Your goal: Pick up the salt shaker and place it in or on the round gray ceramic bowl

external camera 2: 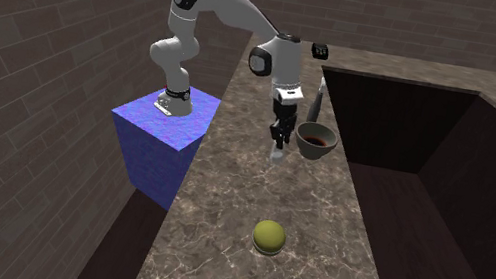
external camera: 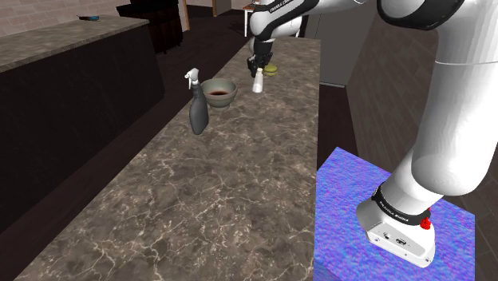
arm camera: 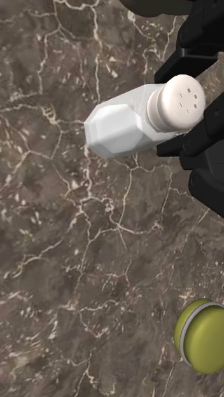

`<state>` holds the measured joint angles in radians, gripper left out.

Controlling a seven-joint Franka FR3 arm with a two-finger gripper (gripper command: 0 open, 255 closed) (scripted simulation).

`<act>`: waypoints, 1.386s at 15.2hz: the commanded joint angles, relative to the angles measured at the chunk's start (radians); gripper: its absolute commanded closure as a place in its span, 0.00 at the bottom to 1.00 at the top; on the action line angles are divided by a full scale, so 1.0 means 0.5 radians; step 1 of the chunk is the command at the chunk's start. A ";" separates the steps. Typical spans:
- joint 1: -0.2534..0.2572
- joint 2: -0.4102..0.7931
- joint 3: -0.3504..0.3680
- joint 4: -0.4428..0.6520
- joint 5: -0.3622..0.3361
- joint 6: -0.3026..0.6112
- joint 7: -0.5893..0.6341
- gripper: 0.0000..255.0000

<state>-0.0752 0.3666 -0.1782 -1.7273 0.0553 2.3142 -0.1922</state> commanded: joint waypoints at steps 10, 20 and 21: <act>0.005 -0.094 -0.010 0.167 -0.023 -0.261 0.011 1.00; 0.003 -0.135 -0.016 0.379 -0.033 -0.513 0.016 1.00; 0.003 -0.137 -0.016 0.404 -0.034 -0.540 0.016 1.00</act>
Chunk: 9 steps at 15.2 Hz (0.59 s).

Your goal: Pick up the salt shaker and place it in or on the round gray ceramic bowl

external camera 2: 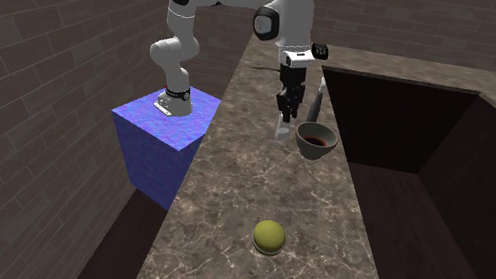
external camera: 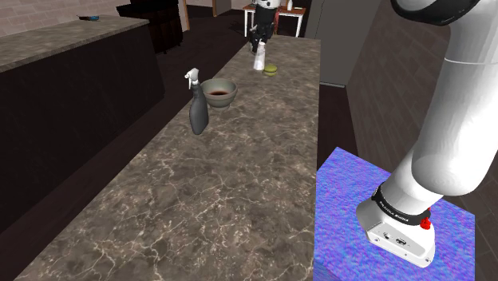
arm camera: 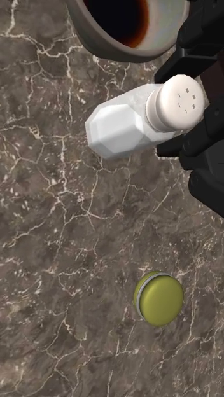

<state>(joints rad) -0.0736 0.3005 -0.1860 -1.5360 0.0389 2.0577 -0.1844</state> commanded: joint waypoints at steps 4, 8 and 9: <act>0.025 0.012 0.010 0.125 -0.012 -0.115 0.043 1.00; 0.128 0.107 0.054 0.312 -0.048 -0.209 0.206 1.00; 0.153 0.137 0.064 0.369 -0.056 -0.237 0.245 1.00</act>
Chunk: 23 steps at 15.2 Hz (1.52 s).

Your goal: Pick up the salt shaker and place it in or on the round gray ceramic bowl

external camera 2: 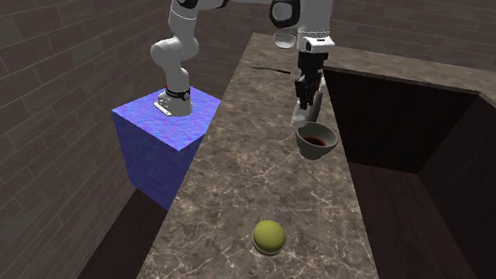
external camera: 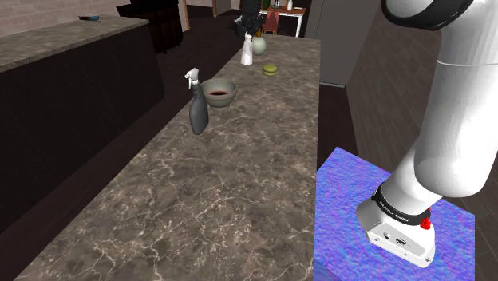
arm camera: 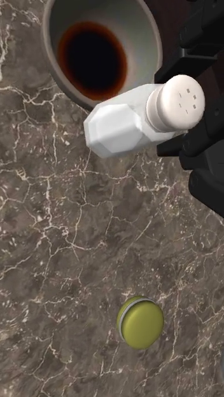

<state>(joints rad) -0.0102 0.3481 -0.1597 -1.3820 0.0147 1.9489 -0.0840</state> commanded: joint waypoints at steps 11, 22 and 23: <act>0.246 0.470 0.085 0.783 -0.059 -0.332 0.365 1.00; 0.264 0.395 0.084 0.364 -0.070 0.012 0.385 1.00; 0.265 0.393 0.084 0.334 -0.071 0.039 0.386 1.00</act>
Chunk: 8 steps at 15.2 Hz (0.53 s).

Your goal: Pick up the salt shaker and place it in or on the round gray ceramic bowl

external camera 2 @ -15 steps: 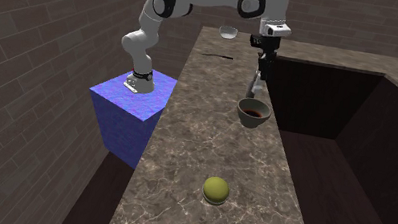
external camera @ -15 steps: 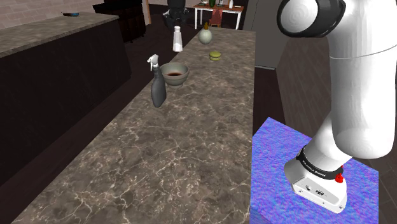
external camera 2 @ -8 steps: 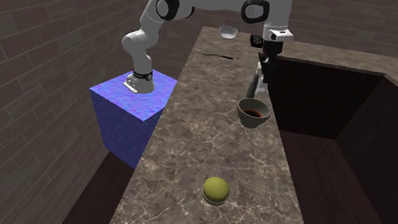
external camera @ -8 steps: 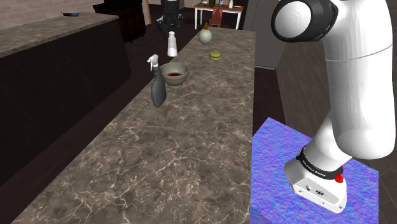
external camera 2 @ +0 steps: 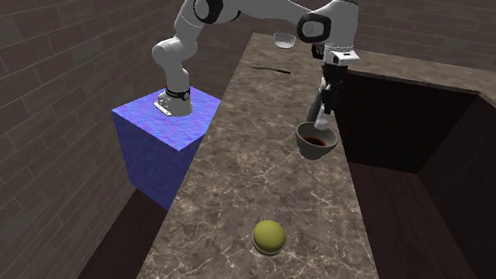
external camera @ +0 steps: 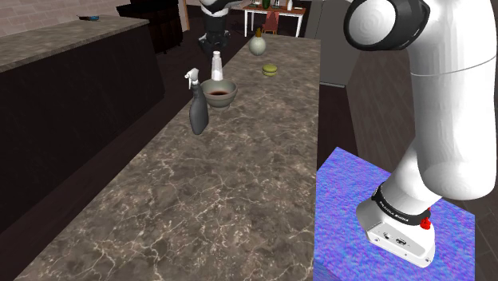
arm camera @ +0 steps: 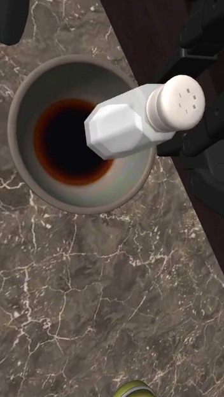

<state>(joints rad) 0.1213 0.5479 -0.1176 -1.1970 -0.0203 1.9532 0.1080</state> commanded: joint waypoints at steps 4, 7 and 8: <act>0.005 -0.006 0.000 -0.143 -0.003 0.138 0.008 1.00; 0.006 -0.003 0.000 -0.179 -0.004 0.177 0.010 1.00; 0.006 -0.003 0.000 -0.179 -0.004 0.177 0.010 1.00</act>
<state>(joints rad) 0.1240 0.5456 -0.1174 -1.2858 -0.0221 2.0397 0.1130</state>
